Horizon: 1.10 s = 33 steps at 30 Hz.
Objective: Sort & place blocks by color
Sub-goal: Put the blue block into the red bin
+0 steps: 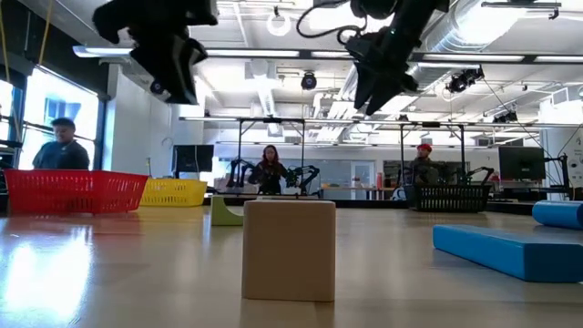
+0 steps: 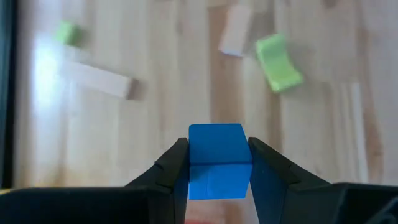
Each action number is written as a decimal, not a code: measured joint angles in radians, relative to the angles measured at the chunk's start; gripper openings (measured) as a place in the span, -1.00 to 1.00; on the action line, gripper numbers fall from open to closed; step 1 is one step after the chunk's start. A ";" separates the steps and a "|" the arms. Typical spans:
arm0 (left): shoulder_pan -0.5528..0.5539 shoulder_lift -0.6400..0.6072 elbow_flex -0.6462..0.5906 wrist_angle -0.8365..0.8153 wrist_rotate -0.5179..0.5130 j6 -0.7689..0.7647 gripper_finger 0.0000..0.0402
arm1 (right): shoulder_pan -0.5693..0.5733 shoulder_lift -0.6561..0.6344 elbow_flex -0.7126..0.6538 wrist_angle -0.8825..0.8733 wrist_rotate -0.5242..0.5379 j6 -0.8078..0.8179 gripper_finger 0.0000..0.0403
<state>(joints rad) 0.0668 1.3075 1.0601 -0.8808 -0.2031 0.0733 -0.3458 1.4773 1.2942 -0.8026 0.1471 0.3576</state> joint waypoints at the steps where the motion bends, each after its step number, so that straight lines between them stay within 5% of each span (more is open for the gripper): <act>1: 0.009 -0.012 0.001 -0.014 -0.008 -0.012 -0.49 | 0.014 0.000 0.000 0.006 0.000 0.000 -0.09; 11: 0.074 -0.066 -0.013 -0.149 -0.097 -0.165 -0.49 | 0.145 0.007 0.000 0.093 0.051 -0.025 -0.09; 23: 0.169 -0.196 -0.267 -0.093 -0.124 -0.365 -0.49 | 0.242 0.106 0.000 0.198 0.039 -0.052 -0.09; 33: 0.235 -0.285 -0.362 -0.125 -0.114 -0.600 -0.45 | 0.288 0.225 0.000 0.250 0.036 -0.048 -0.09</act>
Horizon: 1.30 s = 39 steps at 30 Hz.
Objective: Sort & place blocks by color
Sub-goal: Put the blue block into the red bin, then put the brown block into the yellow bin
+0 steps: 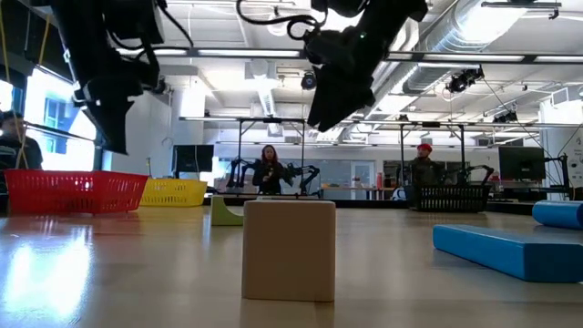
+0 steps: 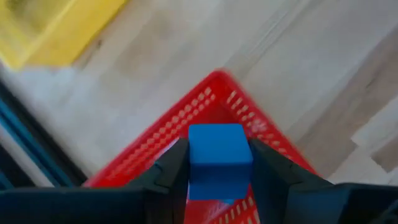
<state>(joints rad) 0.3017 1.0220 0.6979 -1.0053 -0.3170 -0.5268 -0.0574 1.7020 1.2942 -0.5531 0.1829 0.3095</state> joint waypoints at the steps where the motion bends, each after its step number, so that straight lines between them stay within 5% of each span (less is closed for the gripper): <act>1: 0.008 0.000 -0.008 -0.001 0.011 -0.018 -0.45 | 0.006 0.012 0.000 0.005 0.000 0.000 -0.09; 17: 0.120 0.022 -0.066 0.009 0.097 -0.046 -0.42 | 0.064 0.094 0.000 0.066 -0.057 0.004 -0.09; 39: 0.137 0.022 -0.050 0.012 0.158 0.022 0.07 | 0.107 0.094 0.000 0.073 0.002 -0.004 -0.09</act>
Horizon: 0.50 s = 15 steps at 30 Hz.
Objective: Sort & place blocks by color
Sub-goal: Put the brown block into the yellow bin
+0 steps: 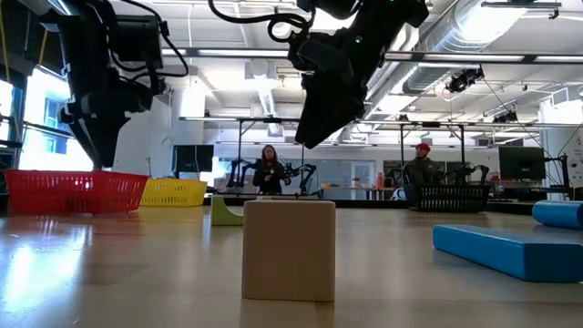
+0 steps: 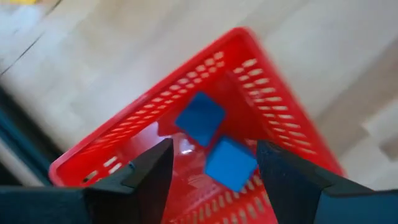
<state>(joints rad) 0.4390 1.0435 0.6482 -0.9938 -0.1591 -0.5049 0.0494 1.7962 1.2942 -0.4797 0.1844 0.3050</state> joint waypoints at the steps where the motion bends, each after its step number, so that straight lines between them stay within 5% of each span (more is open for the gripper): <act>1: -0.003 0.000 0.009 0.000 0.012 0.012 0.07 | -0.001 0.000 0.000 0.001 0.000 -0.005 -0.09; 15: -0.056 0.000 0.196 0.002 0.020 0.178 0.01 | -0.004 0.000 0.000 0.083 0.067 -0.079 -0.09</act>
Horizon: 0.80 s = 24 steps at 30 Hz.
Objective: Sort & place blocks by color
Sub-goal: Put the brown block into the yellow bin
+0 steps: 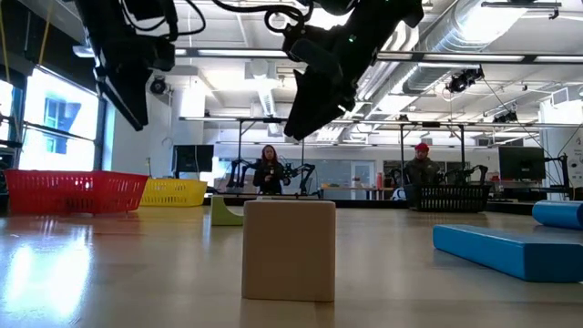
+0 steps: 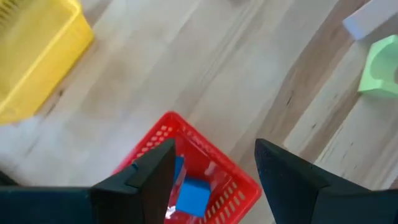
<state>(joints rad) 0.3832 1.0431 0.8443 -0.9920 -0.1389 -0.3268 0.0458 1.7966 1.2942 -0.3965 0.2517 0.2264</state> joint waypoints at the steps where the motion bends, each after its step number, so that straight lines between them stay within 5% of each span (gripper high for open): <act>1: 0.000 0.000 0.008 0.000 0.000 0.009 0.01 | -0.002 0.000 0.000 0.009 0.005 0.000 -0.09; 24: 0.000 0.000 0.031 0.003 -0.007 0.044 0.01 | -0.069 0.065 0.000 0.022 -0.156 0.087 -0.09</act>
<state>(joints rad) 0.3836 1.0431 0.8757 -0.9890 -0.1459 -0.2832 -0.0234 1.8612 1.2945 -0.3745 0.0959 0.3138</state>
